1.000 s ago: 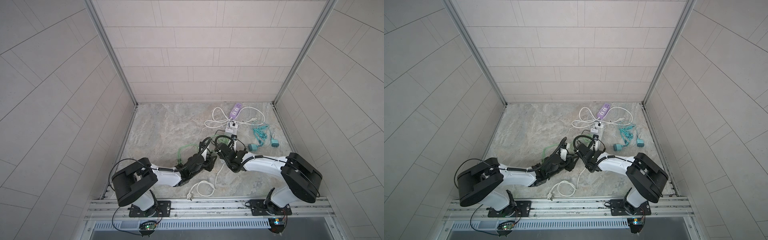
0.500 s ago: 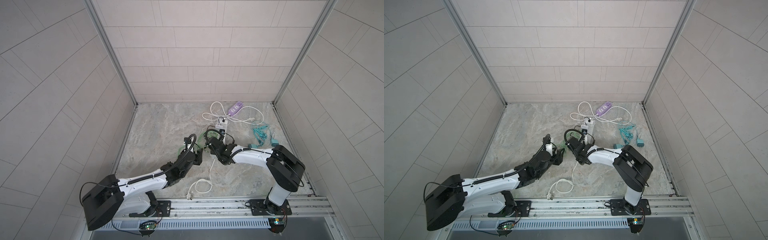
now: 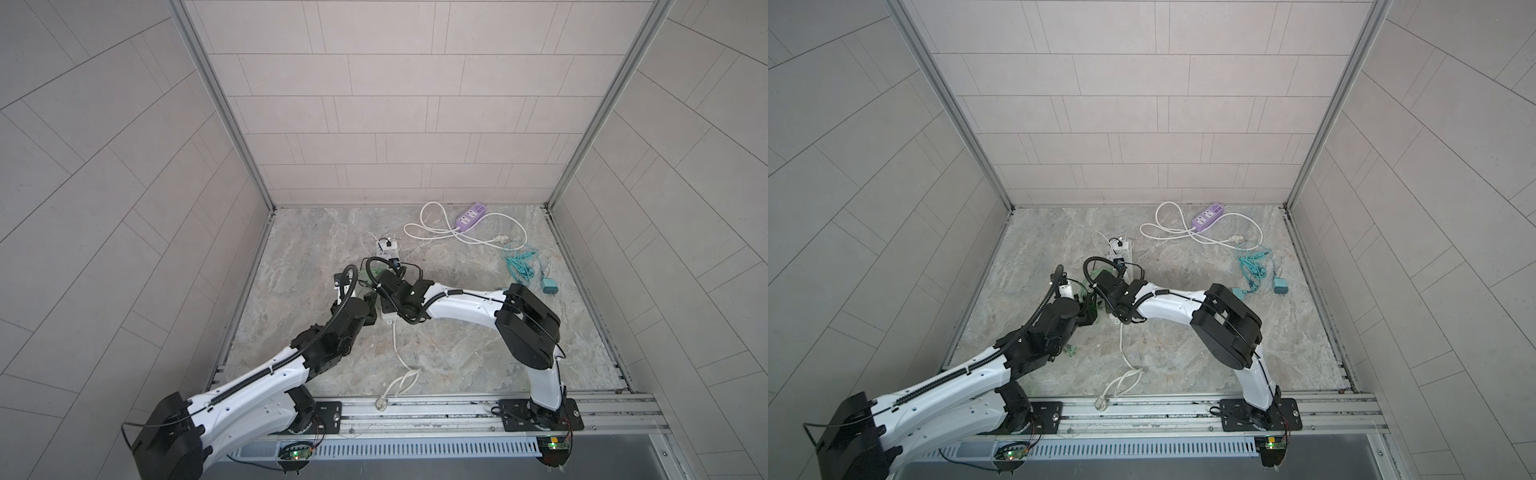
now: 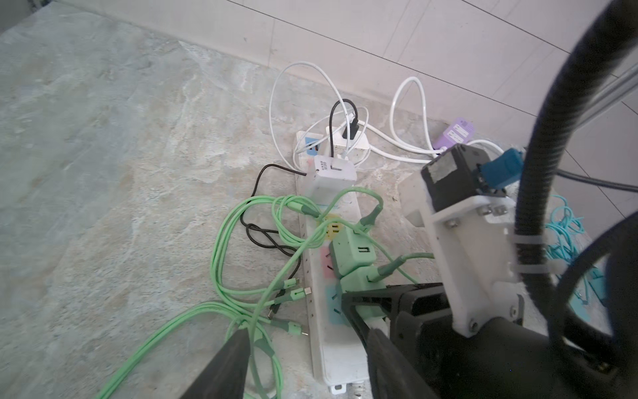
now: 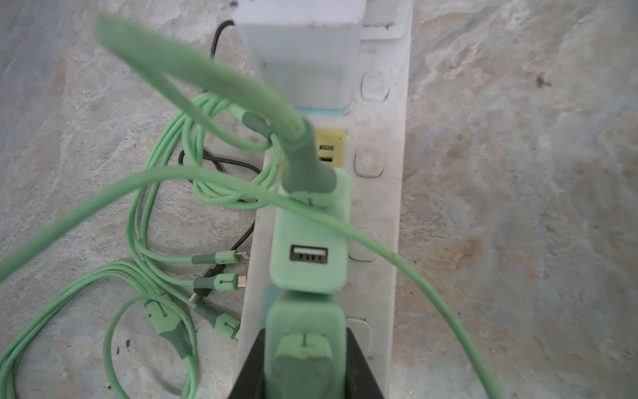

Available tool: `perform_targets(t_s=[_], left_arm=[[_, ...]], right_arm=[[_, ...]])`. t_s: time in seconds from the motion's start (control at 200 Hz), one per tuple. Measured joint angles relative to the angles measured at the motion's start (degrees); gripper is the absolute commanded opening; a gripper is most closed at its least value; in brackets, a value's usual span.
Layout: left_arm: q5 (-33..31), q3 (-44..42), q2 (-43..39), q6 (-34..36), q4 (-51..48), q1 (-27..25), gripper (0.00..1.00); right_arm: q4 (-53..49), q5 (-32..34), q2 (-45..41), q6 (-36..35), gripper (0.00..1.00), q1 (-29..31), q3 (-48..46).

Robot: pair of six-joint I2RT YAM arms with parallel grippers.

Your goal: Insert the plug

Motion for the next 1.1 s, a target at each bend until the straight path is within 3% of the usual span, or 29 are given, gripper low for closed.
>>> perform_targets(t_s=[0.14,0.29,0.655,0.836,1.096], left_arm=[[0.1,0.0,-6.7,-1.7,-5.6,1.2,0.71],[0.6,0.0,-10.9,-2.8,-9.0,1.4,0.79],[9.4,0.1,1.0,-4.1,-11.7,1.6,0.85],[14.0,1.1,1.4,-4.0,-14.1,1.5,0.85],[21.1,1.7,1.5,-3.8,-17.6,1.1,0.85]], right_arm=[[-3.4,-1.6,1.1,-1.1,0.00,-0.4,3.0],[-8.0,-4.3,2.5,-3.0,0.12,-1.4,6.7],[-15.1,-9.7,2.4,-8.5,0.40,-2.3,9.1],[-16.7,-12.0,-1.3,-9.9,0.46,-2.4,6.8],[-16.9,-12.7,-10.5,-10.1,0.46,-2.6,3.3]])
